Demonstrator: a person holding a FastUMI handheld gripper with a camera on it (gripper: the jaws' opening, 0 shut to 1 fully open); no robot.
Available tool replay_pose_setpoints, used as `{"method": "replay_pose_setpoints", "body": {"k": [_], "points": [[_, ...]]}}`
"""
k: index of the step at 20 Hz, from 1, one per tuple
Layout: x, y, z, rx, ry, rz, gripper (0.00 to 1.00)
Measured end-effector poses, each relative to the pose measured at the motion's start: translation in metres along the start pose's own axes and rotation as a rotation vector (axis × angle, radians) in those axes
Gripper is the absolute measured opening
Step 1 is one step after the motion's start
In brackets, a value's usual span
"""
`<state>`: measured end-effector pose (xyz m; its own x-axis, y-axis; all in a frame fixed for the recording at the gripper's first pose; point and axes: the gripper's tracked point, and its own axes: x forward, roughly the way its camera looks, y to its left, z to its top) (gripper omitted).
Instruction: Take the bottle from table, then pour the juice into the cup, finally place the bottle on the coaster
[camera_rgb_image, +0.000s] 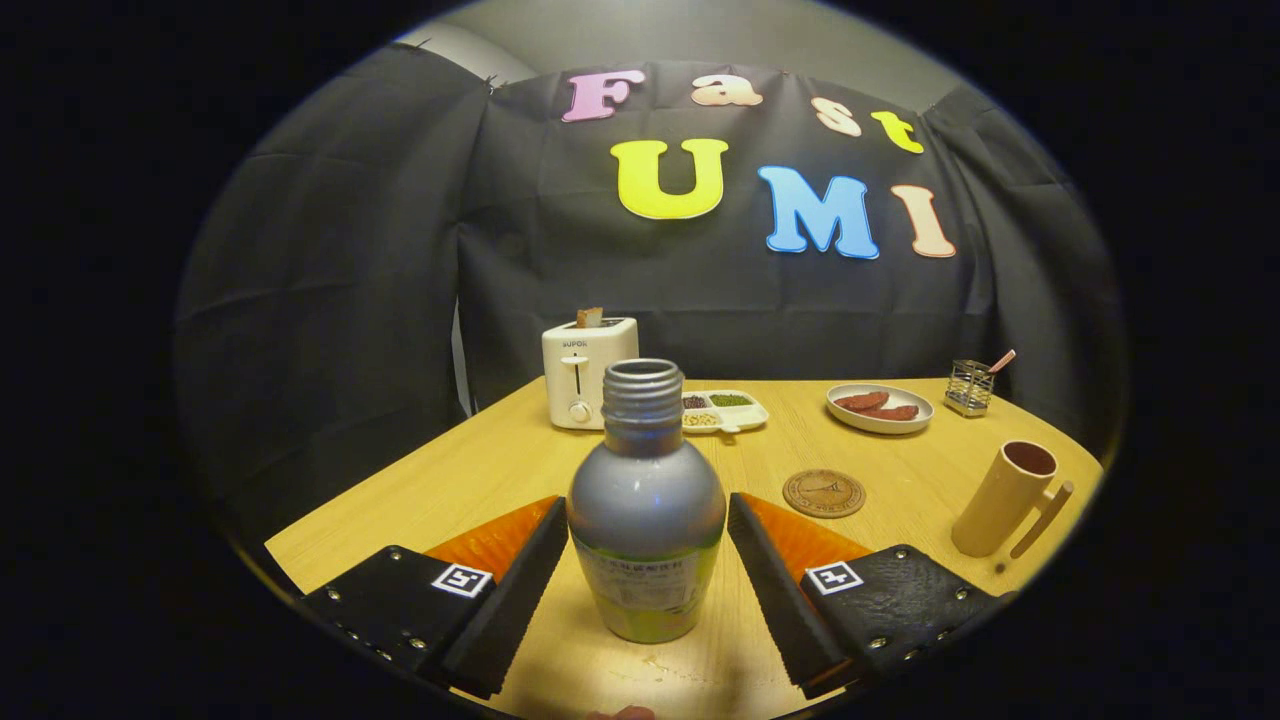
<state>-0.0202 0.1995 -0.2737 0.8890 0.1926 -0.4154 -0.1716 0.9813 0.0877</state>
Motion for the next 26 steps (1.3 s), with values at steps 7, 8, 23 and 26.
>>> {"method": "replay_pose_setpoints", "body": {"k": [7, 8, 23, 26], "points": [[0.010, -0.002, -0.027, -0.012, 0.071, -0.006, 0.99], [0.012, -0.003, -0.028, -0.016, 0.077, -0.008, 0.99], [0.008, -0.034, 0.002, 0.147, 0.093, 0.018, 0.79], [0.006, -0.051, 0.007, 0.236, 0.118, 0.021, 0.79]]}}
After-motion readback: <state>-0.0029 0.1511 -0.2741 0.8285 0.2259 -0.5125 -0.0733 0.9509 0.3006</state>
